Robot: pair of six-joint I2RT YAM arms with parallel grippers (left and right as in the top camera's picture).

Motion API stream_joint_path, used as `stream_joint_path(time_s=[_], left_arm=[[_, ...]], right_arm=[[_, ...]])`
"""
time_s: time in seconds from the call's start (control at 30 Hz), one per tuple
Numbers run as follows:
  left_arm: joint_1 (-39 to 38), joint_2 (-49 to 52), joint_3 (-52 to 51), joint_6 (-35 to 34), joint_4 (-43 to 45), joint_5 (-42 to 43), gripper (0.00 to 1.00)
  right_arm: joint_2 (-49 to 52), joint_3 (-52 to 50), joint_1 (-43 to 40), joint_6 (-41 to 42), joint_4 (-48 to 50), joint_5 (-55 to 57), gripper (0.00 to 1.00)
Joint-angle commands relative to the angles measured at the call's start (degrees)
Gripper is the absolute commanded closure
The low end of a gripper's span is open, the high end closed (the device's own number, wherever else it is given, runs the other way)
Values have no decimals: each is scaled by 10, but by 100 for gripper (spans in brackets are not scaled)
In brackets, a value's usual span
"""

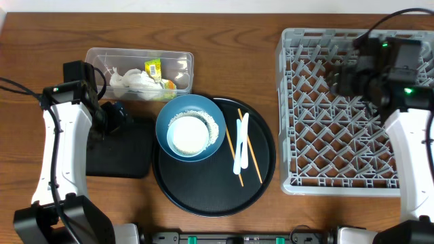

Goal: Sort waste into correct bins and load items into the dishwasher rack
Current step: 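Lower the mint bowl into the rack and release it, then reach the left gripper to the blue rice bowl and grasp its rim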

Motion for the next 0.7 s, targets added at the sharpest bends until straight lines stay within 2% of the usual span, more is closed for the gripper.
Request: stream_joint_path(time_s=[0.0, 0.2, 0.3, 0.47, 0.67], left_arm=[[2, -7, -2, -5, -1, -9, 3], [0, -7, -2, -5, -1, -5, 3], [-18, -7, -2, 5, 0, 9, 5], [-111, -7, -2, 26, 24, 12, 5], [-250, -3, -2, 24, 83, 12, 5]], right_arm=[[-3, 1, 47, 26, -44, -62, 26], [-3, 1, 132, 42, -115, -56, 26], [-3, 1, 175, 64, -142, -9, 25], [-3, 1, 219, 109, -161, 88, 21], [-3, 1, 220, 134, -161, 94, 21]])
